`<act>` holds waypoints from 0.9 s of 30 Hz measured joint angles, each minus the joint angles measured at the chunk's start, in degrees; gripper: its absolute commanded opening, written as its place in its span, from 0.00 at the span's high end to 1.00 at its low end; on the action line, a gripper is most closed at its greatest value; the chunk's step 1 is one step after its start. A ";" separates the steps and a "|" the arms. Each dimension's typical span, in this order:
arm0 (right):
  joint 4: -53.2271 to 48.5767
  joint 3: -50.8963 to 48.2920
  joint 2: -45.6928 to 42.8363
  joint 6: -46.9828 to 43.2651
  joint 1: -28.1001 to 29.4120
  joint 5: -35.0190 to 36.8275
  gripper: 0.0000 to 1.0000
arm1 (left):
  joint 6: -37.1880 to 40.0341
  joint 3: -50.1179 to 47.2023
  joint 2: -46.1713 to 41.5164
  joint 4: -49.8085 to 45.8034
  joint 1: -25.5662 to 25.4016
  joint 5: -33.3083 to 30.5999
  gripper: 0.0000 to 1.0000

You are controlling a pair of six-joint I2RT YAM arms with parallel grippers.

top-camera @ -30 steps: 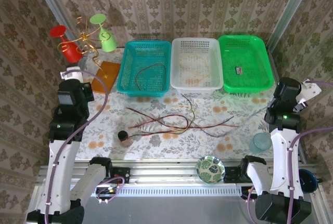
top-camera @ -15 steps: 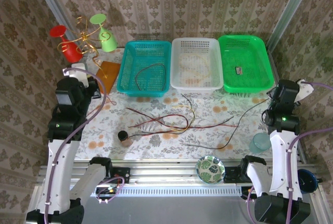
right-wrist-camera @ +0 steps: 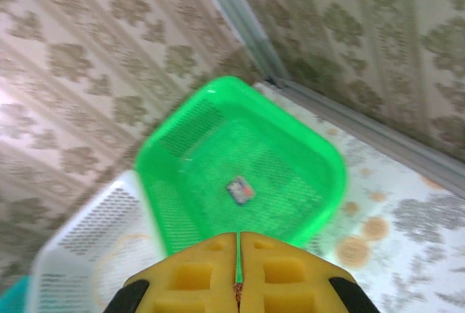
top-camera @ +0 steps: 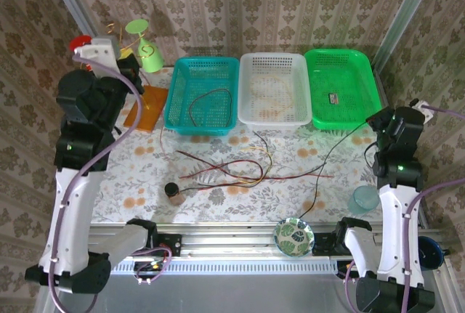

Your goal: Untangle the cables

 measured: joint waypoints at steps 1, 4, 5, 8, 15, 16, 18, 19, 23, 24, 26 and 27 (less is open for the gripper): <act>0.31 1.22 0.07 0.52 0.09 -1.22 1.00 | 0.02 1.62 1.31 0.31 -0.50 0.26 1.00; 1.81 5.53 0.70 2.08 0.15 -4.81 1.00 | 0.72 6.80 4.98 1.31 -2.27 0.66 1.00; 2.47 7.13 1.01 2.54 0.17 -5.86 1.00 | 1.16 8.68 6.19 1.90 -2.89 0.85 1.00; 4.61 10.97 1.68 3.26 0.46 -8.35 1.00 | 2.86 14.14 9.75 3.76 -4.11 1.46 1.00; 10.78 17.07 4.22 3.30 0.52 -10.84 1.00 | 7.02 25.51 19.43 9.84 -4.35 3.72 1.00; 11.39 17.88 4.76 3.30 0.52 -10.99 1.00 | 7.34 26.58 20.68 10.32 -4.35 4.15 1.00; 12.74 19.28 5.75 3.19 0.52 -10.99 1.00 | 7.82 29.22 23.89 10.80 -4.35 5.03 1.00; 13.16 19.74 6.05 3.08 0.52 -10.99 1.00 | 7.93 30.14 25.05 10.88 -4.35 5.33 1.00; 13.57 21.35 6.82 2.45 0.52 -10.97 1.00 | 8.28 31.61 28.98 10.91 -4.28 6.01 1.00; 13.68 21.44 6.82 2.32 0.52 -10.97 1.00 | 8.28 31.56 29.66 10.91 -4.20 6.14 1.00; 13.77 21.44 6.80 2.08 0.52 -10.97 1.00 | 8.26 30.29 30.16 11.32 -3.96 6.49 1.00; 13.77 21.44 6.82 2.01 0.52 -10.97 1.00 | 8.26 28.98 30.16 11.87 -3.87 6.67 1.00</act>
